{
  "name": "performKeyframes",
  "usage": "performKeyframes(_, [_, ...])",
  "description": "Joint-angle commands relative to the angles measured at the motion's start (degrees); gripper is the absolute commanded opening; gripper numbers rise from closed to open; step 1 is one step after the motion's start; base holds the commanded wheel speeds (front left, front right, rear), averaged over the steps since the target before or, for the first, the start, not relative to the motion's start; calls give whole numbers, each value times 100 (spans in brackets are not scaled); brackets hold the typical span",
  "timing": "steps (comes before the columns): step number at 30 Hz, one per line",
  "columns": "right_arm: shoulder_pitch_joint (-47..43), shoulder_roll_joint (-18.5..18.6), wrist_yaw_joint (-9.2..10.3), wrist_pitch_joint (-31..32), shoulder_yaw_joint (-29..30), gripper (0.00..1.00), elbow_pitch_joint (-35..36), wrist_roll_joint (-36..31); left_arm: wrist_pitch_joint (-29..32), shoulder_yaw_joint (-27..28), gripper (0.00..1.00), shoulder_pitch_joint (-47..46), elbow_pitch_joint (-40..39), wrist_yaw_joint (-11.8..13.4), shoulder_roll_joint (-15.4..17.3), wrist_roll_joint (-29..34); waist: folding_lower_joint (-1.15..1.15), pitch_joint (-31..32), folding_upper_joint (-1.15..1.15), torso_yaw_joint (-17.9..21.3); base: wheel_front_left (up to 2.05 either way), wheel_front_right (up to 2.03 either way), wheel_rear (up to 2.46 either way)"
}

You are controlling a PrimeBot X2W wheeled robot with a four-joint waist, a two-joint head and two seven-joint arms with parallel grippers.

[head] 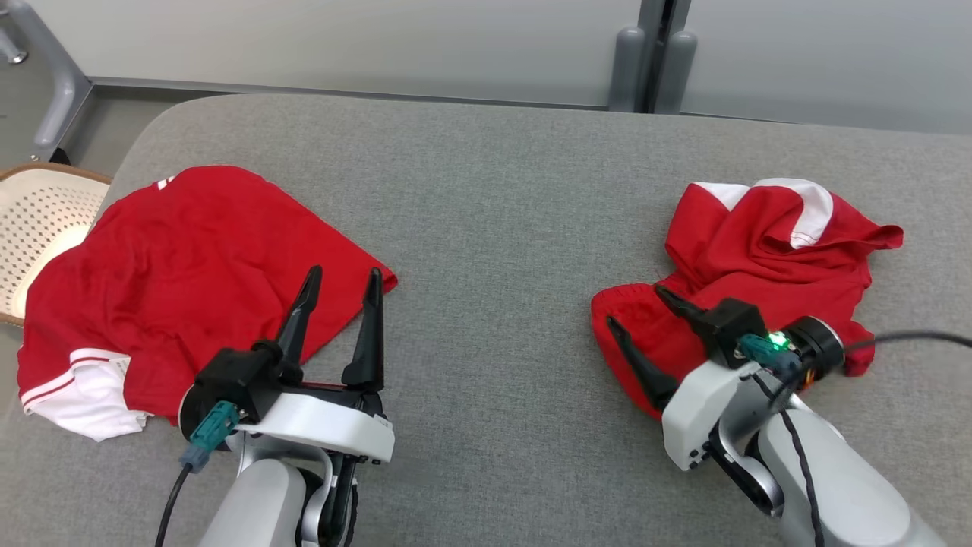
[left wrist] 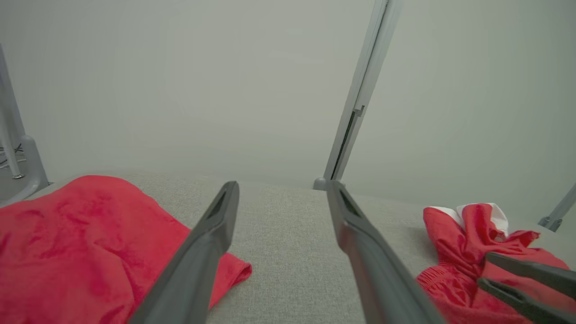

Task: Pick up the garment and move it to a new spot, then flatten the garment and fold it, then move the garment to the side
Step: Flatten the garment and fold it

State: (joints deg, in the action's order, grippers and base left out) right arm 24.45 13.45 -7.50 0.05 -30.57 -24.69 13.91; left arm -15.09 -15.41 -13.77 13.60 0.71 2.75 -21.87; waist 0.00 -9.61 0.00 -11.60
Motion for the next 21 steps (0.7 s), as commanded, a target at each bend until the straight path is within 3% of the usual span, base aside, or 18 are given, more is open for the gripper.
performKeyframes(1, [268,75,2,277,-219,100,-152,161,-11,50,100,-63,-24,86,23,-105,0,-35,0,-86,0,0,0])
performKeyframes(8, [1092,201,2,1453,-704,100,-822,456,-11,3,100,-62,-11,107,24,-139,0,-118,0,-256,0,0,0])
performKeyframes(17, [1332,250,2,2581,-932,100,-1377,910,-11,-118,100,-86,-12,126,22,-225,0,-168,0,-429,0,0,0])
performKeyframes(18, [1317,260,2,2622,-933,93,-1418,988,-11,-131,100,-96,-5,131,25,-231,0,-173,0,-448,0,0,0])
performKeyframes(19, [1305,260,2,2638,-901,40,-1457,1048,-11,-140,100,-101,-2,142,25,-238,0,-177,0,-463,0,0,0])
performKeyframes(20, [1306,269,2,2612,-928,0,-1461,1061,-11,-146,100,-101,-3,145,23,-245,0,-182,0,-476,0,0,0])
performKeyframes(21, [1319,312,1,2539,-1023,0,-1430,1026,-11,-154,100,-97,-6,149,22,-253,0,-189,0,-489,0,0,0])
